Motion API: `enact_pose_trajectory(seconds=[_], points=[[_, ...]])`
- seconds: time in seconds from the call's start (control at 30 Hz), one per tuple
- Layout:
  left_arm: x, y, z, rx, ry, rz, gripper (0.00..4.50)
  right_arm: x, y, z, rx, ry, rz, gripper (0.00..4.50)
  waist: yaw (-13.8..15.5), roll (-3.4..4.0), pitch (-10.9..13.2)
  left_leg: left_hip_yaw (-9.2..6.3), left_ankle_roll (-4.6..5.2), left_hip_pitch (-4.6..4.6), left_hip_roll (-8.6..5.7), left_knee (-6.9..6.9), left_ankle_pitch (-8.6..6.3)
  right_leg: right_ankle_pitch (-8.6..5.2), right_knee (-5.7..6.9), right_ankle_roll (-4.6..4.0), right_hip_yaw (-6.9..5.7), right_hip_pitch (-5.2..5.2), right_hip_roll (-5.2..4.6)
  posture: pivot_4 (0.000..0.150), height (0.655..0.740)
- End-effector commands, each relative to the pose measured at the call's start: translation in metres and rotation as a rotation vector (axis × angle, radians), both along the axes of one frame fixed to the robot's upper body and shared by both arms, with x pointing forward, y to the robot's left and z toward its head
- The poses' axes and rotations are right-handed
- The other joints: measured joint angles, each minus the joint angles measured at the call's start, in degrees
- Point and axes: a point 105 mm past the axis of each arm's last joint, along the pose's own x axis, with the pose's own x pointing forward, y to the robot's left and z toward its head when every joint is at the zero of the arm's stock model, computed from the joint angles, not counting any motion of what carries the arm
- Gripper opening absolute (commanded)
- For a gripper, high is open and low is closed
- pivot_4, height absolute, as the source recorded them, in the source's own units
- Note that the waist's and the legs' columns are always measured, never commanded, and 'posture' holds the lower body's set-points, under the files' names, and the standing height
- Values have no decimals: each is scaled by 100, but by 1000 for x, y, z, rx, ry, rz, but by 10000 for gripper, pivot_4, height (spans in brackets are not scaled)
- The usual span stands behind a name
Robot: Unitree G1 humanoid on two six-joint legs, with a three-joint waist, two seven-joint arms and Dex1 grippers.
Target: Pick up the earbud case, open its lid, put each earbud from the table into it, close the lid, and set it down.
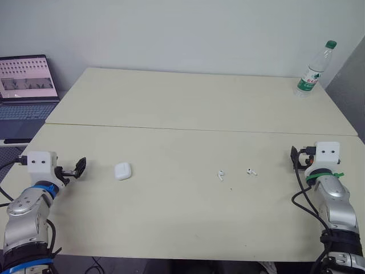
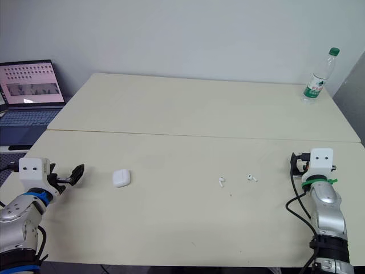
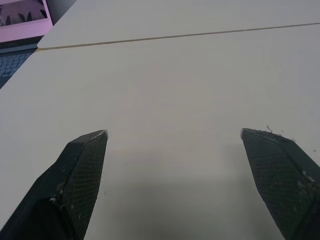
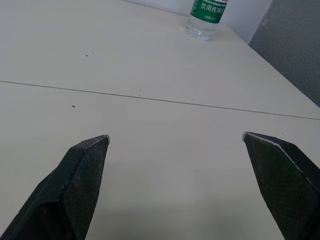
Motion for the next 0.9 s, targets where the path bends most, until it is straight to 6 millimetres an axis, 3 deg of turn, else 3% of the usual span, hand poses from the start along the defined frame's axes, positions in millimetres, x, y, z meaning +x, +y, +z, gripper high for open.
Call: enact_pose_trajectory(seconds=[0.03,0.3,0.53,0.67,0.9], points=[[-2,6,15,12,-48,0,44648,0,-5,20,-28,-66,-3,45000,0,0,0,0,0,0,0,0,0,0,0,0,0,0,0,1500,7400],[6,1,36,2,-76,-99,44648,3,-2,24,-21,-78,13,45000,-1,0,0,0,0,0,-1,0,0,0,0,0,0,0,0,1500,7400],[18,-22,91,21,-67,-392,44648,13,11,39,20,-102,137,45000,-9,-1,1,-2,0,-1,0,2,0,0,2,-1,-4,-1,4,1500,7400],[19,-47,111,45,29,-623,44648,23,43,53,42,-101,360,45000,-17,3,2,3,1,0,-4,0,0,-1,-3,0,-3,-1,6,1500,7400],[8,-87,116,119,244,-969,44648,22,107,85,94,-109,794,45000,-29,8,6,6,2,-6,-2,-3,0,-2,-3,-2,-8,-8,13,1500,7400]])
